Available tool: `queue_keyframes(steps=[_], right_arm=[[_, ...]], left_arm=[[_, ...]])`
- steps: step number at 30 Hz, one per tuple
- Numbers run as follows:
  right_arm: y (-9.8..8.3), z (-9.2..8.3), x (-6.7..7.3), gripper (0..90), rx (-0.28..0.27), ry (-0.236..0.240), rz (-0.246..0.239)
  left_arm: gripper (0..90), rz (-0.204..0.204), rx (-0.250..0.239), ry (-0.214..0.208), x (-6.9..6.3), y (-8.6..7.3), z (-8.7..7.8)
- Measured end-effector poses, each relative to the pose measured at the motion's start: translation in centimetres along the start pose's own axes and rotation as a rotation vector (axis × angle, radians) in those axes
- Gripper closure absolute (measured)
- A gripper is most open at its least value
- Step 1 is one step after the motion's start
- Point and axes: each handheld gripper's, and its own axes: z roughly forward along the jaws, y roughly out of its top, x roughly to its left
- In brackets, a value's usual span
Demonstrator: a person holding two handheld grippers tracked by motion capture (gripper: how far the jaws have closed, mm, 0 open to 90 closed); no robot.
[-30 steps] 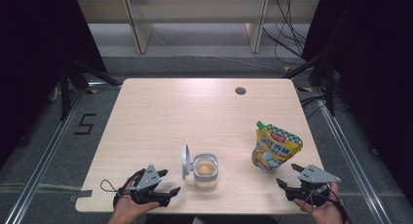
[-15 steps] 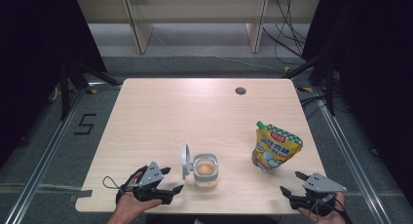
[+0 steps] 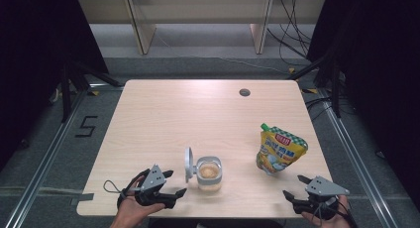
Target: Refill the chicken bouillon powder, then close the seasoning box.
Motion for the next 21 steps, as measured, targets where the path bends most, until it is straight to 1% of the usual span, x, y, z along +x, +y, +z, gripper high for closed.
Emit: queue_keyframes(steps=[1, 2, 3, 4, 5, 6, 7, 8, 9, 10, 11, 12, 13, 14, 15, 16, 17, 18, 19, 20, 21], right_arm=[[0.0, 0.1, -0.1, 28.1, -0.006, 0.010, -0.007], [0.0, 0.1, -0.1, 28.1, -0.006, 0.010, -0.007], [0.0, 0.1, -0.1, 28.1, -0.005, 0.009, -0.007], [0.0, 0.0, 0.0, 28.1, -0.001, 0.001, -0.010], [0.0, 0.0, 0.0, 28.1, 0.002, 0.007, -0.005], [0.0, 0.1, 0.1, 28.1, 0.003, 0.010, -0.001], [0.0, 0.1, 0.0, 28.1, 0.001, 0.006, -0.016], [0.1, 0.2, 0.0, 28.1, -0.001, 0.011, -0.014], [0.1, 0.3, 0.0, 28.1, 0.002, 0.012, -0.015], [0.1, 0.4, 0.1, 28.2, 0.002, 0.014, -0.013], [0.2, 0.4, 0.1, 28.2, 0.005, 0.016, -0.013], [0.2, 0.5, 0.3, 28.3, 0.009, 0.019, 0.005], [0.3, 0.6, 0.2, 28.3, 0.006, 0.020, -0.017], [0.3, 0.7, 0.2, 28.3, 0.006, 0.024, -0.029], [0.4, 0.7, 0.3, 28.3, 0.009, 0.029, -0.025], [0.4, 0.8, 0.2, 28.3, 0.010, 0.026, -0.037], [0.4, 0.8, 0.2, 28.3, 0.010, 0.030, -0.037], [0.4, 0.8, 0.2, 28.3, 0.008, 0.031, -0.031], [0.3, 0.7, 0.1, 28.4, 0.008, 0.028, -0.030], [0.3, 0.7, 0.1, 28.4, 0.005, 0.026, -0.028], [0.3, 0.7, 0.1, 28.4, 0.004, 0.025, -0.023]], left_arm=[[25.3, 0.001, 0.006, 0.002, 0.0, 0.0, -0.1], [25.3, -0.029, -0.016, 0.005, -0.3, 0.0, 0.1], [25.3, -0.011, -0.004, 0.018, -0.3, 0.1, -0.1], [25.3, -0.007, 0.000, 0.012, -0.3, 0.2, -0.2], [25.3, -0.004, -0.008, 0.013, -0.3, 0.3, -0.2], [25.3, 0.005, 0.008, 0.008, -0.2, 0.4, -0.3], [25.3, -0.006, -0.008, 0.013, -0.3, 0.5, -0.3], [25.4, 0.001, -0.002, 0.021, -0.3, 0.6, -0.5], [25.4, 0.010, -0.011, 0.025, -0.3, 0.7, -0.5], [25.5, -0.009, -0.012, 0.018, -0.4, 0.7, -0.5], [25.6, -0.030, -0.013, 0.026, -0.6, 0.7, -0.6], [26.4, -0.018, -0.014, 0.029, -0.6, 0.8, -0.7], [27.7, -0.017, -0.019, 0.025, -0.7, 1.0, -0.8], [29.5, -0.013, -0.023, 0.026, -0.8, 1.1, -0.9], [32.3, -0.014, -0.036, 0.033, -0.8, 1.2, -1.1], [36.7, -0.018, -0.052, 0.027, -0.8, 1.4, -1.3], [41.9, 0.005, -0.059, 0.022, -0.6, 1.7, -1.5], [48.8, 0.004, -0.078, 0.029, -0.7, 1.9, -1.7], [55.2, 0.018, -0.084, 0.020, -0.6, 2.0, -1.7], [58.7, 0.017, -0.086, 0.028, -0.6, 2.0, -1.7], [61.4, 0.008, -0.086, 0.030, -0.7, 2.0, -1.7]])
